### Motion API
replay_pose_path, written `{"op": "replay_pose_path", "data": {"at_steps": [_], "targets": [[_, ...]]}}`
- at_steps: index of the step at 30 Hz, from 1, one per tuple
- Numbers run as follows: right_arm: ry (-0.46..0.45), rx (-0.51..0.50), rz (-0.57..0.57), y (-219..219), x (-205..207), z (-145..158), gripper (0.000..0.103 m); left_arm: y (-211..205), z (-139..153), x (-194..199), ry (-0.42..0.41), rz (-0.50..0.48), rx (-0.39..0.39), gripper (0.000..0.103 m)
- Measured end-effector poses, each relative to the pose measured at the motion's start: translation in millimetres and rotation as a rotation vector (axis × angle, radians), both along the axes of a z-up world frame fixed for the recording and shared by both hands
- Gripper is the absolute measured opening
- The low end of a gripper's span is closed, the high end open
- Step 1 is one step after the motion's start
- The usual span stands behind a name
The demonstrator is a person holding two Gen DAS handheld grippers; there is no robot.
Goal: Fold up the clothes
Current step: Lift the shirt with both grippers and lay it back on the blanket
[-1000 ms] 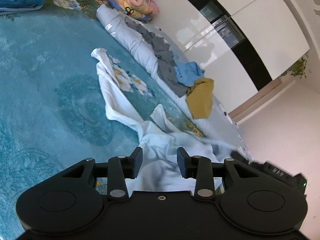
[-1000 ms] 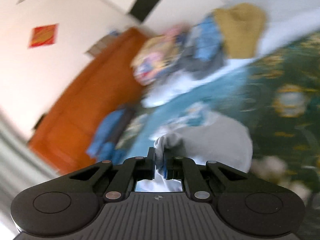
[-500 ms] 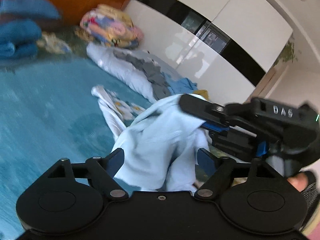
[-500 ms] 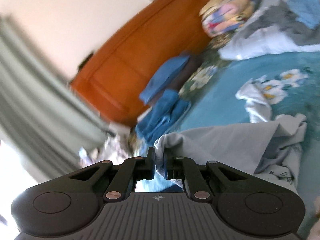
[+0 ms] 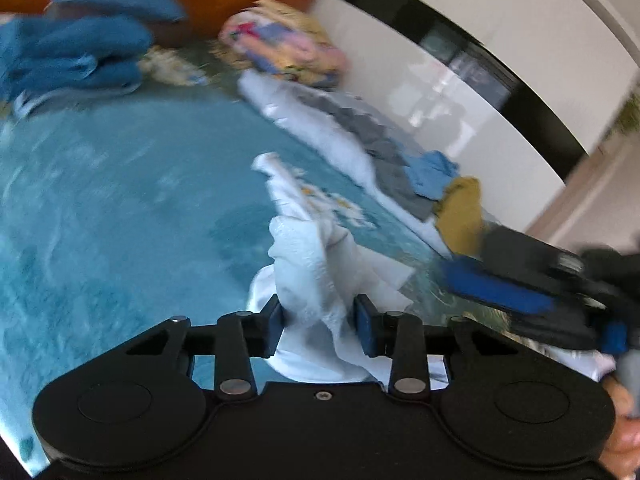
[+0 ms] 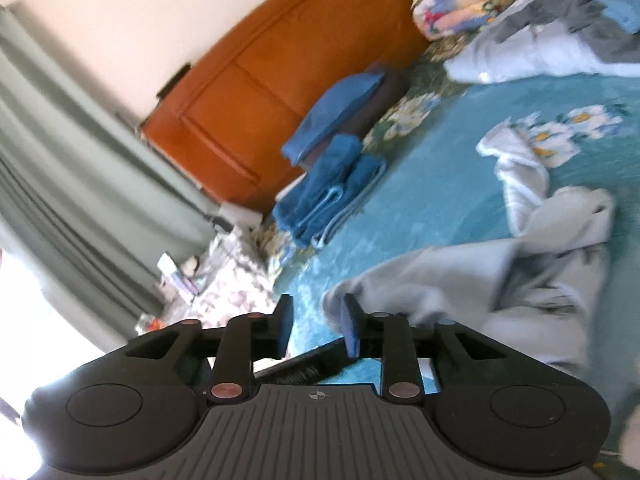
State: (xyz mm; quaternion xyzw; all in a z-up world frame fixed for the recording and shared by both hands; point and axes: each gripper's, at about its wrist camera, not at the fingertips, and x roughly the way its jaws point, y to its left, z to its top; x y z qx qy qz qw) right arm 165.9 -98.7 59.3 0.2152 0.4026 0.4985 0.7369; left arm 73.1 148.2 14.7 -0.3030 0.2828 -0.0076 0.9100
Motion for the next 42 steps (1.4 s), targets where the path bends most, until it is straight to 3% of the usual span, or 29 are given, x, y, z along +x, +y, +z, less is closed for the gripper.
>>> {"op": "replay_pose_path", "data": {"at_steps": [4, 9, 11, 17, 19, 22, 27, 29, 31, 35, 36, 37, 40, 41, 42], "targets": [[0.001, -0.059, -0.141, -28.0, 21.4, -13.3, 0.03, 12.9, -9.7, 0.5, 0.025, 0.012, -0.041, 0.043], [0.0, -0.177, -0.278, -40.9, 60.3, -30.8, 0.03, 23.7, -10.2, 5.1, 0.017, 0.019, -0.059, 0.073], [0.002, -0.219, -0.303, -37.0, 73.8, -39.3, 0.031, 30.1, -13.1, 10.1, 0.022, 0.031, -0.098, 0.076], [-0.068, -0.332, -0.25, 2.9, 109.8, -56.4, 0.037, 30.5, -19.1, 27.9, 0.049, 0.013, -0.073, 0.075], [-0.099, -0.355, -0.224, 21.6, 123.2, -59.7, 0.045, 30.5, -23.2, 36.0, 0.067, 0.006, -0.071, 0.074], [-0.114, -0.397, -0.179, 49.1, 142.8, -68.0, 0.046, 33.1, -28.4, 45.5, 0.087, 0.005, -0.075, 0.073], [-0.186, -0.584, -0.129, 92.5, 166.7, -83.9, 0.046, 37.6, -31.1, 52.4, 0.091, -0.01, -0.04, 0.072], [-0.163, -0.595, -0.108, 101.3, 174.0, -90.6, 0.049, 39.3, -33.4, 54.5, 0.094, -0.016, -0.038, 0.068], [-0.144, -0.61, -0.095, 109.3, 179.2, -97.4, 0.06, 40.5, -36.1, 57.2, 0.097, -0.023, -0.045, 0.063], [-0.148, -0.648, -0.074, 122.2, 181.2, -105.1, 0.061, 39.0, -37.7, 62.7, 0.103, -0.058, -0.045, 0.048], [-0.159, -0.661, -0.07, 124.8, 181.0, -105.0, 0.057, 38.6, -37.8, 64.4, 0.106, -0.065, -0.049, 0.048], [-0.172, -0.68, -0.067, 127.3, 180.1, -104.2, 0.039, 38.6, -38.8, 67.0, 0.114, -0.076, -0.063, 0.048], [-0.145, -0.677, -0.083, 124.6, 183.9, -101.9, 0.01, 35.5, -39.4, 71.4, 0.128, -0.086, -0.071, 0.043], [-0.12, -0.658, -0.092, 120.6, 186.1, -100.8, 0.009, 33.7, -38.1, 71.4, 0.121, -0.091, -0.067, 0.027], [-0.092, -0.626, -0.106, 113.5, 188.1, -98.7, 0.008, 32.7, -35.7, 70.5, 0.115, -0.091, -0.067, 0.02]]}}
